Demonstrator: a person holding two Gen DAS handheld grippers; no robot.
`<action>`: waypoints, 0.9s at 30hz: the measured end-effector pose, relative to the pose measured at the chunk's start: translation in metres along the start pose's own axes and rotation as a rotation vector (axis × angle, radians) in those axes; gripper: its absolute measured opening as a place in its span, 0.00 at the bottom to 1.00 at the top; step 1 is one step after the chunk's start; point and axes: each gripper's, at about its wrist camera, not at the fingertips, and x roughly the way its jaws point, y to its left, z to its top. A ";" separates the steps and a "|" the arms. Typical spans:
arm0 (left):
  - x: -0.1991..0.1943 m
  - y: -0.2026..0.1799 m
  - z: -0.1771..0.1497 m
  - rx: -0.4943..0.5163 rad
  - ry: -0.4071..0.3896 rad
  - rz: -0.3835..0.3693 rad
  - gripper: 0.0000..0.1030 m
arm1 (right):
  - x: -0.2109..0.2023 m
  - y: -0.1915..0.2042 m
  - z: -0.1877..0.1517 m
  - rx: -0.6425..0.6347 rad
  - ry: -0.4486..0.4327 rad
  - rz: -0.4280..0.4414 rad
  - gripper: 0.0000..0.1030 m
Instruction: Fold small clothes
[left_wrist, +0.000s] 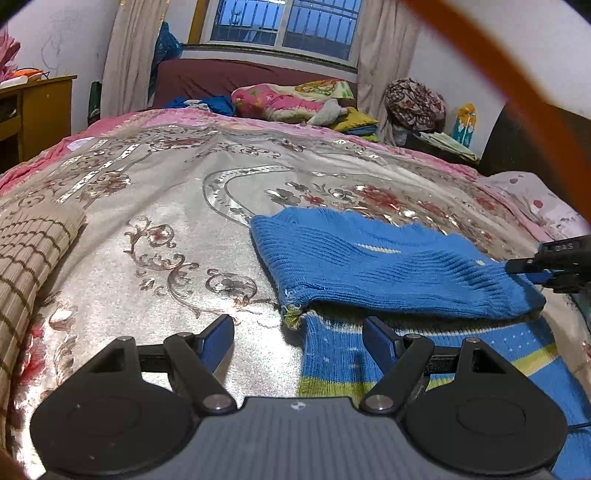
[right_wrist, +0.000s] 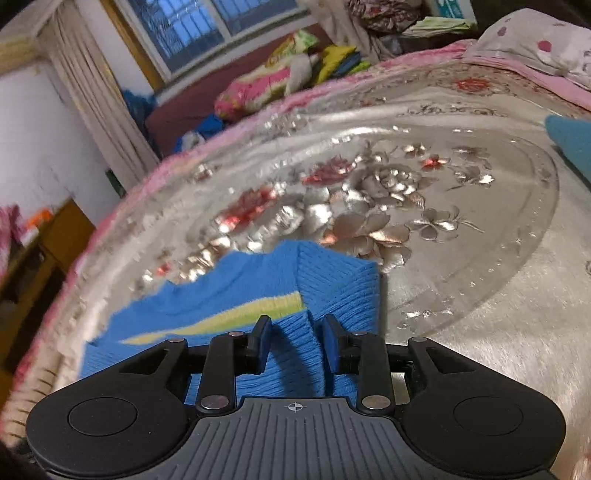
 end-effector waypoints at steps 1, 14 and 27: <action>0.001 -0.001 0.000 0.004 0.001 0.000 0.79 | 0.001 0.002 -0.002 -0.012 0.008 0.010 0.30; 0.001 -0.004 -0.001 0.014 -0.004 -0.008 0.79 | -0.026 0.021 0.008 -0.115 -0.129 -0.004 0.12; -0.005 -0.005 0.001 0.018 -0.036 0.007 0.79 | -0.037 0.042 -0.003 -0.220 -0.162 -0.103 0.21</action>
